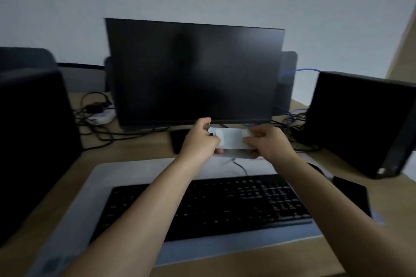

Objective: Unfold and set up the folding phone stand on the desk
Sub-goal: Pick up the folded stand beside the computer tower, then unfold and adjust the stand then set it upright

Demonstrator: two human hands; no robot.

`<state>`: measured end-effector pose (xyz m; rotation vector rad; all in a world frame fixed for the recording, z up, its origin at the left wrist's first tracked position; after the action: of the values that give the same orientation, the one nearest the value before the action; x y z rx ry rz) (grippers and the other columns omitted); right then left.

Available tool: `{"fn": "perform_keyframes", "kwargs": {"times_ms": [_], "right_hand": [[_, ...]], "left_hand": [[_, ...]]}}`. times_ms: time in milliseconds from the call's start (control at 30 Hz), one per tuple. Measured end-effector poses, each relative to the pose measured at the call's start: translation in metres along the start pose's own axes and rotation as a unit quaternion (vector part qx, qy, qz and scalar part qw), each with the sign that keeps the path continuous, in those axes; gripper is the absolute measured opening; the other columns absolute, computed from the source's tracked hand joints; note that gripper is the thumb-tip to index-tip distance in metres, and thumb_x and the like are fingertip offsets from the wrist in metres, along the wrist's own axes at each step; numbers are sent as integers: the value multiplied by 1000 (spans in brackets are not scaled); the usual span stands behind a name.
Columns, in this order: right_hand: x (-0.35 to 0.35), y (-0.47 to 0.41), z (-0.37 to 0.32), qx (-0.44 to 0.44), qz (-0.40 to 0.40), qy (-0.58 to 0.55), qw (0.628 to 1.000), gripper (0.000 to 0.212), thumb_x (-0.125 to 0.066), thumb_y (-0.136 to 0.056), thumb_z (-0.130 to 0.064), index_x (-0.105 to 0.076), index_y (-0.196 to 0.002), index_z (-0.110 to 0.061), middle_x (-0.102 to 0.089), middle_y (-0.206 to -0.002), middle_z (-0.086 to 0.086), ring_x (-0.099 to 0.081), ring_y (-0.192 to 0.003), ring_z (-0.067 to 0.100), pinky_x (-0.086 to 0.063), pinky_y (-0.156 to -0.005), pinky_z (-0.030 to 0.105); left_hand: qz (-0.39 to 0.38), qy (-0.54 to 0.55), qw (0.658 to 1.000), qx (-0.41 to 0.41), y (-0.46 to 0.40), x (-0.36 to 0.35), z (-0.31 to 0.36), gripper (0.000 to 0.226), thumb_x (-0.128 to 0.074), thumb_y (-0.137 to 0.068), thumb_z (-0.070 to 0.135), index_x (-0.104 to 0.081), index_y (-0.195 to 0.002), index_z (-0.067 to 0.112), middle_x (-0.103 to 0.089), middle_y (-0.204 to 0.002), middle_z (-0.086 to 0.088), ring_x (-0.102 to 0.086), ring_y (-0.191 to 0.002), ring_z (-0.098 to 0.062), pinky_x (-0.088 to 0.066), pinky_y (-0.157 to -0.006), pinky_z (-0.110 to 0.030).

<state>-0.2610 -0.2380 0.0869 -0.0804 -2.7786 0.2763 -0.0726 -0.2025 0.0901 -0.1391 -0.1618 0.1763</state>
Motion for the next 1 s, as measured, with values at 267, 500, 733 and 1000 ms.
{"fn": "perform_keyframes", "kwargs": {"times_ms": [267,500,733,1000], "right_hand": [[-183,-15,-28,-23,-129,-26,991,47,-70,-84,-7,-54,-128,-1,-62,-90,7,-63,-58,19,-52,-50,27],[-263,-46,-18,-50,-186,-3,981,54,-68,-85,-7,-49,-135,0,-64,-105,21,-62,-56,20,-53,-47,24],[-278,-65,-3,-88,-220,10,972,53,-68,-85,-6,-47,-133,0,-64,-94,20,-64,-59,25,-62,-63,39],[-271,-73,-1,-96,-248,56,962,46,-68,-86,-10,-52,-129,-2,-60,-108,16,-70,-78,29,-60,-54,27]], "left_hand": [[90,-26,994,54,-25,160,-63,58,-57,-87,0,-41,-139,18,-50,-132,-15,-66,-56,-14,-58,-65,-26],[135,-16,985,104,-56,212,-112,58,-58,-85,-2,-44,-137,19,-53,-93,0,-64,-53,-11,-53,-54,-18],[136,-20,982,129,-76,213,-135,58,-59,-85,-2,-43,-138,17,-54,-97,-3,-63,-58,-15,-54,-60,-23],[116,-32,982,145,-88,201,-143,63,-62,-81,-1,-43,-137,19,-56,-96,-2,-65,-68,-15,-57,-67,-28]]}}
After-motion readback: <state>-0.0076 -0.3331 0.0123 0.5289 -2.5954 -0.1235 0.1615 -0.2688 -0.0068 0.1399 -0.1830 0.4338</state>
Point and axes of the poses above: each hand's wrist, its own y-axis away from the middle knuckle, its own x-axis out of the back of the hand, z = x × y, the point moved 5 cm from there along -y, towards the middle knuckle
